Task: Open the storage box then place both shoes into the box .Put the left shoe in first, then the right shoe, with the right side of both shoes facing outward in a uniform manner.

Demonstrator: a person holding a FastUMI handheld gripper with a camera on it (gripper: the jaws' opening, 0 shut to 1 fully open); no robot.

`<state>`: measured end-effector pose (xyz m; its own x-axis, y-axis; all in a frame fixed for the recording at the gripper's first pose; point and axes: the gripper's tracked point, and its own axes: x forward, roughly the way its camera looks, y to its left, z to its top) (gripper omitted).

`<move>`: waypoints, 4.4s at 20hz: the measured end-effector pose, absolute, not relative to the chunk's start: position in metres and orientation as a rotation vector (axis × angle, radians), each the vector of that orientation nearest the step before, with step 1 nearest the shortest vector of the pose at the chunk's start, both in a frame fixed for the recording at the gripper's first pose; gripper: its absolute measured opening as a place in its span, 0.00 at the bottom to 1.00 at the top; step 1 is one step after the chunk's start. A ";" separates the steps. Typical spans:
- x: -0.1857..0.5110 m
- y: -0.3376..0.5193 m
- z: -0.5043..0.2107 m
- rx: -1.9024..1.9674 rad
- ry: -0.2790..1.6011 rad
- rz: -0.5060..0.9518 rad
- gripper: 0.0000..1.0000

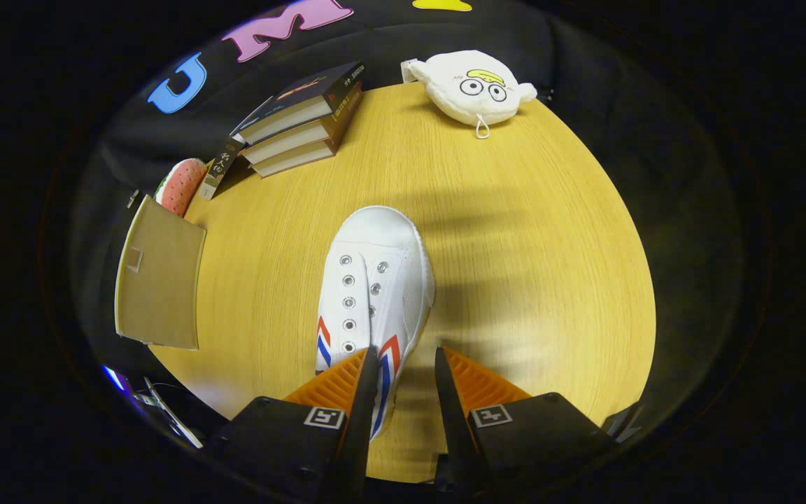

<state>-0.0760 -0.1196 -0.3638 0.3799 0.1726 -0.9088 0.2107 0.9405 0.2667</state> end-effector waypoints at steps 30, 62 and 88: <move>-0.091 -0.093 -0.378 0.642 1.266 0.005 0.24; 0.000 0.275 -0.144 0.752 1.225 0.274 0.07; 0.046 0.245 -0.078 0.506 0.872 0.197 0.99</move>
